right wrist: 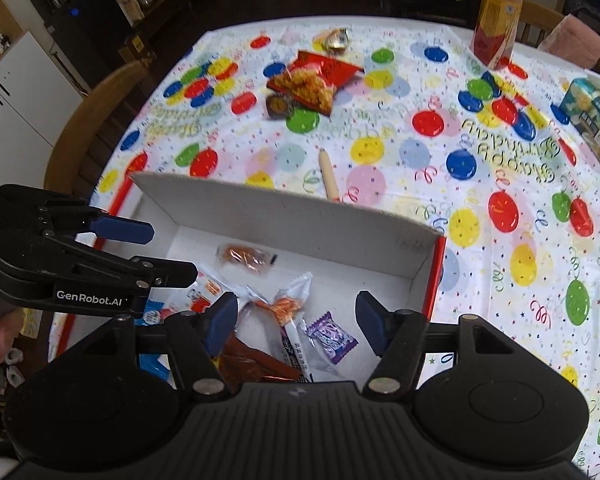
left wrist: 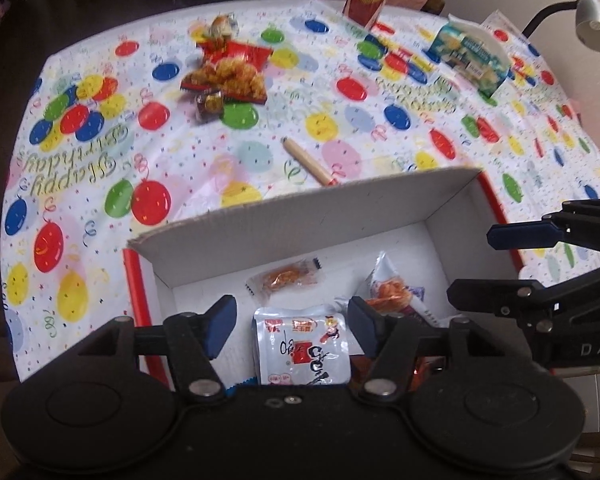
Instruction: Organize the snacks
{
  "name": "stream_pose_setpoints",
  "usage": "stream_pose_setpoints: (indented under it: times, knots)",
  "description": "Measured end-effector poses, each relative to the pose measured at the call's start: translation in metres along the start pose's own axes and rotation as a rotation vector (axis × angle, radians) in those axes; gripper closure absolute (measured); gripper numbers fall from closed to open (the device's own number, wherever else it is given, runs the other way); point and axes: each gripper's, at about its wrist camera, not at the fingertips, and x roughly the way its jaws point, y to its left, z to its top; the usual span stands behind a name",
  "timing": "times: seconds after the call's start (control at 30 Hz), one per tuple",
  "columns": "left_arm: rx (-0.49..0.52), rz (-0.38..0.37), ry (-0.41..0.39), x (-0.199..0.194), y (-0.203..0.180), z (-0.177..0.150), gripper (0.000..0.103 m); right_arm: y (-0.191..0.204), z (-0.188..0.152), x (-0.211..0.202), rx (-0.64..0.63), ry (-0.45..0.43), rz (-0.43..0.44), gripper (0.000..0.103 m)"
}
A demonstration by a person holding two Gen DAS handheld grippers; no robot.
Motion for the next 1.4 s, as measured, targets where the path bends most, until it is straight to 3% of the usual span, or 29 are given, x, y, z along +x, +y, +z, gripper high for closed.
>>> stream_pose_setpoints:
  times: [0.07,0.17,0.53,0.77,1.03,1.4]
  knots:
    - [0.003,-0.002,-0.031,-0.01,0.0,0.0,0.022,0.002,0.001,-0.007,-0.002,-0.016,-0.001,0.038]
    - [0.019,0.01,-0.075,-0.025,0.0,0.002,0.02,0.006,0.003,-0.017,-0.01,-0.04,-0.005,0.032]
    - [0.005,0.037,-0.199,-0.06,0.009,0.019,0.003,0.01,0.024,-0.038,0.019,-0.105,-0.033,0.031]
    - [-0.025,0.07,-0.239,-0.056,0.02,0.045,0.001,0.008,0.053,-0.031,0.004,-0.097,-0.032,0.031]
    - [-0.076,0.093,-0.252,-0.039,0.034,0.098,0.001,-0.007,0.097,-0.006,-0.016,-0.063,-0.032,0.031]
    - [-0.125,0.117,-0.181,0.014,0.048,0.16,0.001,-0.02,0.138,0.06,-0.066,0.065,-0.001,0.031]
